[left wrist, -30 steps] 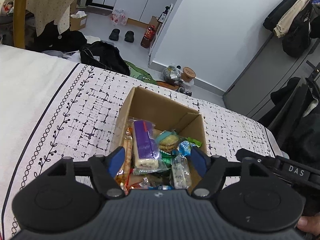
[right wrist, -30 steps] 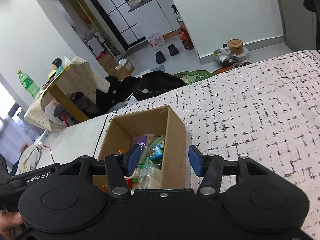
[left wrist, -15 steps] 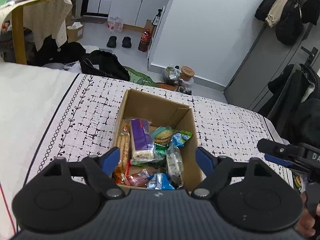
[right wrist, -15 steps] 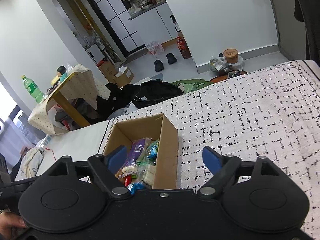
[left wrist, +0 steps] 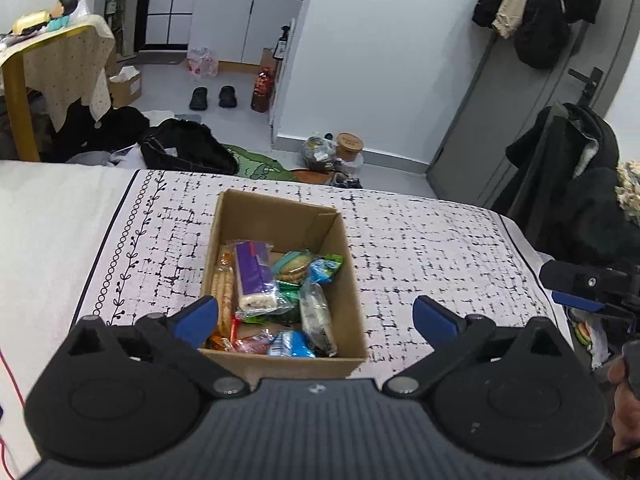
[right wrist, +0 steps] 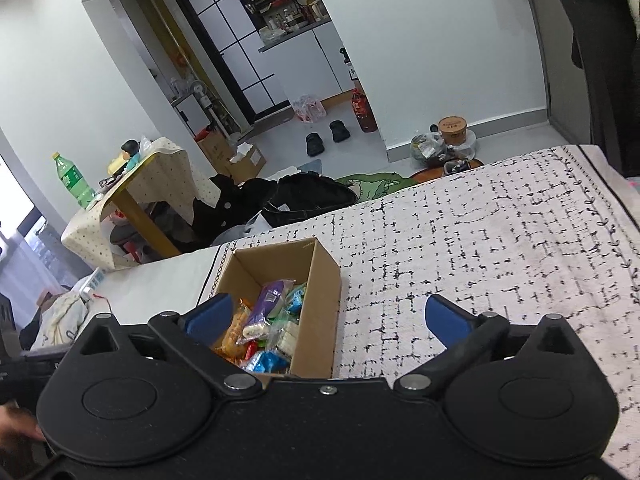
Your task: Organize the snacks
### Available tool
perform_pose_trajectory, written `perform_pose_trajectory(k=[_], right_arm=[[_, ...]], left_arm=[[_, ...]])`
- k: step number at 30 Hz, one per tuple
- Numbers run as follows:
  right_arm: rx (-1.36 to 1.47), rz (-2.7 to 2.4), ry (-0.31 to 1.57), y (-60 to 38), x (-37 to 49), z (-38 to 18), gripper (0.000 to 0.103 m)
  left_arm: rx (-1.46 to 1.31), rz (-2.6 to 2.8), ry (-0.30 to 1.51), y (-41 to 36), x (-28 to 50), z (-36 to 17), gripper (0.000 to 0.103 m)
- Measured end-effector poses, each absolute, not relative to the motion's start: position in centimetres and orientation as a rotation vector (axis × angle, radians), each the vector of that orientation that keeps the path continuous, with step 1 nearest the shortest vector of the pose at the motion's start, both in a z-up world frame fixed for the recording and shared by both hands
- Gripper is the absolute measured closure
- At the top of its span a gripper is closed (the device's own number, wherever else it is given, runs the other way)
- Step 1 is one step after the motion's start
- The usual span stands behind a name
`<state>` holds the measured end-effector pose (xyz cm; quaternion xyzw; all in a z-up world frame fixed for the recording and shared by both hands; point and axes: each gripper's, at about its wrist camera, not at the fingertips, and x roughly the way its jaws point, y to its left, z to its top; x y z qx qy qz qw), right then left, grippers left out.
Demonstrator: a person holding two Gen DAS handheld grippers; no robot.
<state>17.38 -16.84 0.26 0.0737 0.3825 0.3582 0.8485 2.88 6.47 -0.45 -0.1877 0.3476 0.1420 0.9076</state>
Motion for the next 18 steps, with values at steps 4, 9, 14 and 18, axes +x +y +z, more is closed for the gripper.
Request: perform_pose_trajectory(k=[4, 9, 14, 18], right_arm=[[0.149, 0.756, 0.803, -17.8, 16.7, 0.7, 0.0], [0.159, 0.751, 0.797, -19.2, 16.0, 1.2, 0.0], [0.156, 0.749, 0.791, -20.5, 14.9, 1.6, 0.0], [0.152, 0.745, 0.785, -21.3, 14.3, 1.9, 0.0]], left_arm=[[-0.374, 0.283, 0.71, 5.8, 2.3, 0.4, 0.0], [-0.363, 0.273, 0.708, 5.0, 1.4, 1.4, 0.0], [-0.364, 0.262, 0.704, 4.0, 0.5, 2.0, 0.0], [-0.374, 0.269, 0.702, 3.7, -0.3, 2.2, 0.0]])
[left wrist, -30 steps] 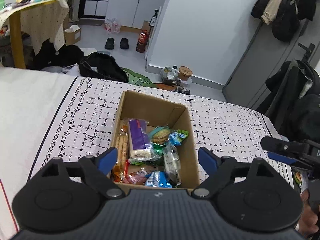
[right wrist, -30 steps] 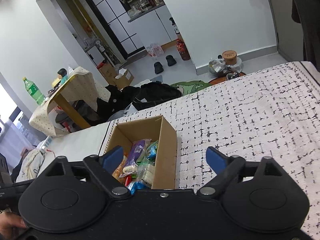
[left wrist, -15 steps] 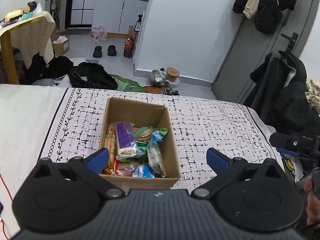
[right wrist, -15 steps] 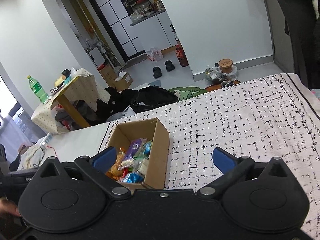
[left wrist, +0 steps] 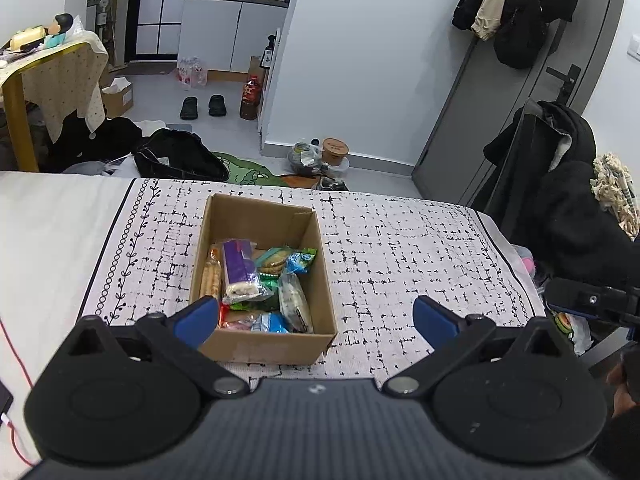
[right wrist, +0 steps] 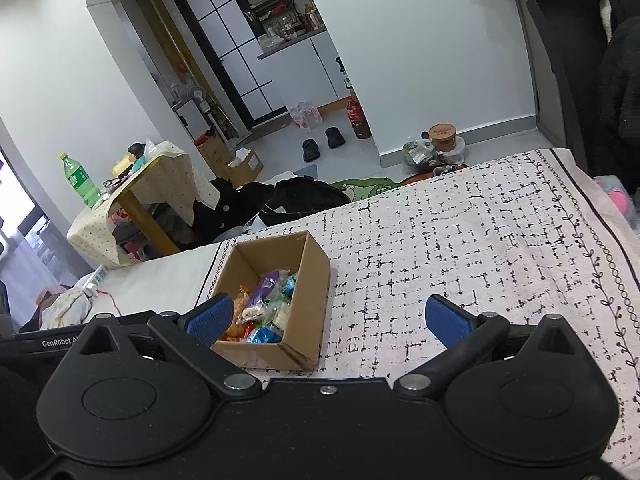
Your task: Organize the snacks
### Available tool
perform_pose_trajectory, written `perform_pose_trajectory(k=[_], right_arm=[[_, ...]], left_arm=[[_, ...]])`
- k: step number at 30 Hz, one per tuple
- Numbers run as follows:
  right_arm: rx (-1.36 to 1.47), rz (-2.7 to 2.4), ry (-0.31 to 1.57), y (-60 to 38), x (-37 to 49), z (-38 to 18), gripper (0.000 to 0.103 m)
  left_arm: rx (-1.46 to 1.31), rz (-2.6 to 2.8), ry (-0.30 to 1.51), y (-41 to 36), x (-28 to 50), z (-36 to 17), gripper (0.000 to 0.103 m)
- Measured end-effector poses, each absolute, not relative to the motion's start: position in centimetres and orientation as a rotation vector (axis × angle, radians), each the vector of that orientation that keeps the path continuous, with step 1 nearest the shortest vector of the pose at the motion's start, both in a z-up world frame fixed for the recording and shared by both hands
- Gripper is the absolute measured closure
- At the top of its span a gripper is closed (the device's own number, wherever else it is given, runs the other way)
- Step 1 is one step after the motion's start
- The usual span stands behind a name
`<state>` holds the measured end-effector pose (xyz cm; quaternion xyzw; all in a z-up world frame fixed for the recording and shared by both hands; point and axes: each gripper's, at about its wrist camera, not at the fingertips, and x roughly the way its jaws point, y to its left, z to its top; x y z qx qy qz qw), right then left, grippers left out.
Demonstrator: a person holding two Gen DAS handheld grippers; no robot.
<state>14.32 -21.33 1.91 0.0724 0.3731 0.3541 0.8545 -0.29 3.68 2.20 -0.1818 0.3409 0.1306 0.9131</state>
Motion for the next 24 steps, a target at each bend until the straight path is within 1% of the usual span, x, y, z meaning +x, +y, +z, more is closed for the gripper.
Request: perform_pose_trajectory(k=[11, 24], right_arm=[[0.137, 0.753, 0.768, -23.5, 12.9, 2.5, 0.0], [0.117, 0.781, 0.743, -25.3, 11.8, 3.3, 0.0]], left_arm=[[-0.361, 0.267, 0.698, 2.4, -1.8, 3.3, 0.0], [-0.267, 0.258, 0.677, -0.4, -2.4, 4.3, 0.0]])
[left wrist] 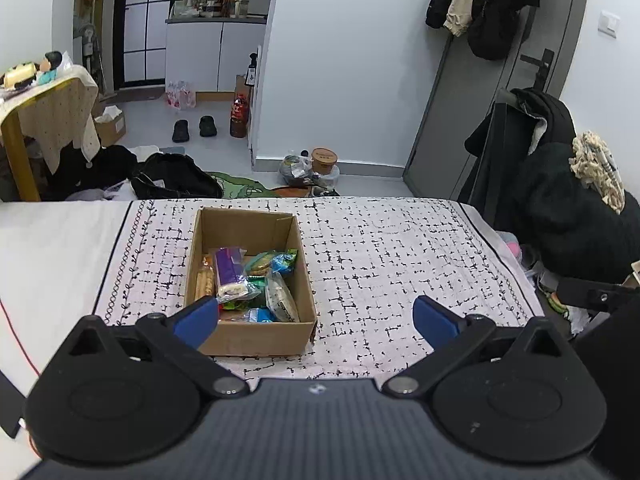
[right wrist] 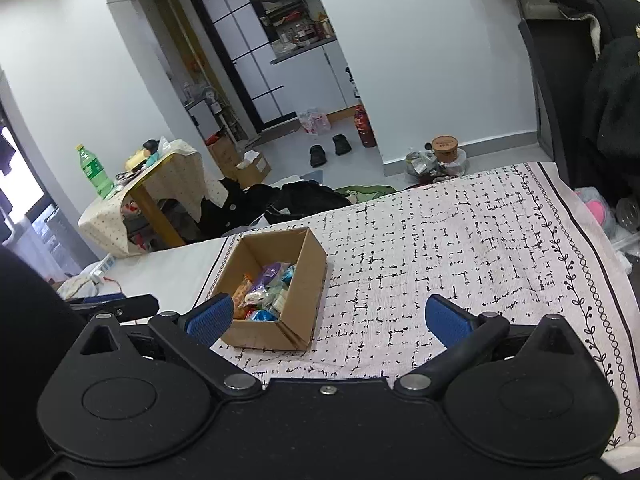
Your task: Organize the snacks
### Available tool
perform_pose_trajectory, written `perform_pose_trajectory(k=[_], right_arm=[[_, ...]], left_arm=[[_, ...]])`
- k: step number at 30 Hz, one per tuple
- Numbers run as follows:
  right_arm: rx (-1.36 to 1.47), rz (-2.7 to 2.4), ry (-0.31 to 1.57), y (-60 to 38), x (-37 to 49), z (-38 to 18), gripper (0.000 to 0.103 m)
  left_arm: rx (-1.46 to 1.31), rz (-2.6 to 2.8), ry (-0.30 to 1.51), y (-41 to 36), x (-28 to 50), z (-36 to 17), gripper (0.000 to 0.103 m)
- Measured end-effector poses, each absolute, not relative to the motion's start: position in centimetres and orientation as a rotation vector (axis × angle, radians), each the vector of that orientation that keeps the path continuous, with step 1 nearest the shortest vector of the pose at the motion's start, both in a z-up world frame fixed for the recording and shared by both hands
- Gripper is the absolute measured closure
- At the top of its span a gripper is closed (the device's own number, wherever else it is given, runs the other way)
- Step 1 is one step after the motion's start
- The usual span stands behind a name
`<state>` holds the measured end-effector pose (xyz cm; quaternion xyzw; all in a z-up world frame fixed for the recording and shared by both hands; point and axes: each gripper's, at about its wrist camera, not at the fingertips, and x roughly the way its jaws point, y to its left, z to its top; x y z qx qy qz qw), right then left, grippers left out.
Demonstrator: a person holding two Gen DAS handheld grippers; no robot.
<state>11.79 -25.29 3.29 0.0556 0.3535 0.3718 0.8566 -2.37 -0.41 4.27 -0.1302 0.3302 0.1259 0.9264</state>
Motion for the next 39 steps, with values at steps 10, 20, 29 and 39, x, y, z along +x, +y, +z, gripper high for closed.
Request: perform_pose_trajectory(k=[10, 20, 29, 39], right_arm=[[0.119, 0.779, 0.732, -26.0, 11.7, 3.4, 0.0], [0.131, 0.784, 0.743, -25.9, 11.8, 3.3, 0.0], [0.128, 0.784, 0.752, -25.6, 11.8, 3.2, 0.0], [0.125, 0.782, 0.755, -25.5, 11.5, 3.2, 0.0]], left_arm=[[-0.284, 0.289, 0.686, -0.4, -2.8, 4.0, 0.0], [-0.292, 0.289, 0.698, -0.1, -3.1, 3.8, 0.0], [-0.318, 0.294, 0.711, 0.1, -3.2, 3.4, 0.0], [-0.326, 0.297, 0.723, 0.3, -3.2, 3.0, 0.0]])
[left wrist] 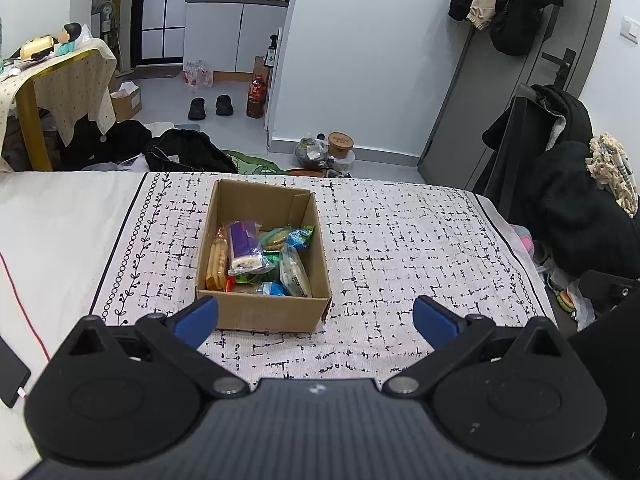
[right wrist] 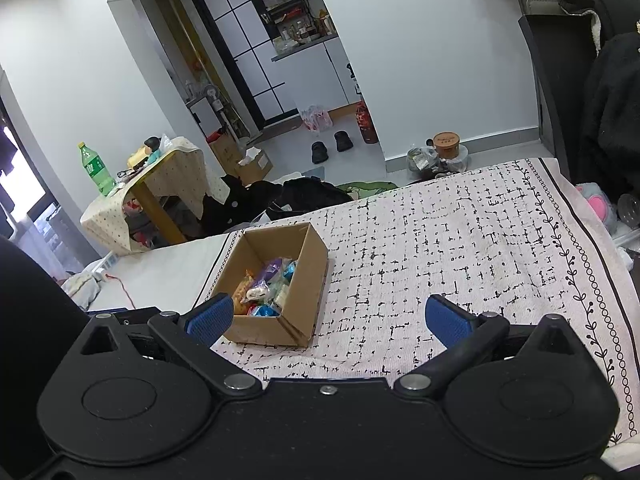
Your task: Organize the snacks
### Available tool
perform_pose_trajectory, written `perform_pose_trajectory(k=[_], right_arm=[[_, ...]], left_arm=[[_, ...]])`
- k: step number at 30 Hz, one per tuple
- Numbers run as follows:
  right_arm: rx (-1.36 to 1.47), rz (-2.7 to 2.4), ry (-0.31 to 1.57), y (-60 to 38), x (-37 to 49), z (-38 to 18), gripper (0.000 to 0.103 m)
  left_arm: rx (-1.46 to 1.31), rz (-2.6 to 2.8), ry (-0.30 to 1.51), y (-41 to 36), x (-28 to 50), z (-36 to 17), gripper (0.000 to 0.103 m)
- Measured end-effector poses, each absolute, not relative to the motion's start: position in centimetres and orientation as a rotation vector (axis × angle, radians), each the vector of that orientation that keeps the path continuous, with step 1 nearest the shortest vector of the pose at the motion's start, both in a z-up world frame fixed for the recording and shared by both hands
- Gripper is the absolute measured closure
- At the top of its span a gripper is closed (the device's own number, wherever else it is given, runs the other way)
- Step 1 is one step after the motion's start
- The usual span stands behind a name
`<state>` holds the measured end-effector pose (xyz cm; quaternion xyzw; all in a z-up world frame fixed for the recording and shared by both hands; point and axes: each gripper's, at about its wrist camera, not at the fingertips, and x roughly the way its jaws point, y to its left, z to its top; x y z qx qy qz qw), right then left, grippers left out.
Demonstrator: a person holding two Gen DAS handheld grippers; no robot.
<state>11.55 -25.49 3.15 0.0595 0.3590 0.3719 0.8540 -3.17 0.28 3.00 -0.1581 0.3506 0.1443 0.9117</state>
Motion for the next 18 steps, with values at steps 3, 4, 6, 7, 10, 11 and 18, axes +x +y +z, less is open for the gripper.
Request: perform_pose_trajectory(k=[3, 4, 6, 7, 10, 11, 18], right_arm=[[0.126, 0.784, 0.755, -25.49, 11.55, 3.12, 0.0], [0.126, 0.784, 0.756, -25.46, 11.57, 3.12, 0.0], [0.124, 0.783, 0.757, -25.44, 11.59, 3.14, 0.0], [0.122, 0.781, 0.756, -25.46, 11.57, 3.16, 0.0], [0.116, 0.777, 0.755, -25.44, 11.58, 3.15, 0.0], [0.116, 0.776, 0.755, -25.43, 11.58, 3.15, 0.0], [0.103, 0.777, 0.747, -25.4, 11.6, 3.27, 0.0]], left_arm=[[-0.327, 0.296, 0.723, 0.32, -3.17, 2.98, 0.0], [-0.326, 0.296, 0.723, 0.28, -3.17, 2.98, 0.0], [-0.328, 0.296, 0.724, 0.26, -3.16, 2.94, 0.0], [-0.331, 0.295, 0.725, 0.27, -3.18, 2.89, 0.0], [-0.333, 0.293, 0.726, 0.28, -3.1, 2.87, 0.0], [-0.332, 0.294, 0.725, 0.26, -3.09, 2.87, 0.0], [-0.328, 0.297, 0.724, 0.13, -3.11, 2.84, 0.0]])
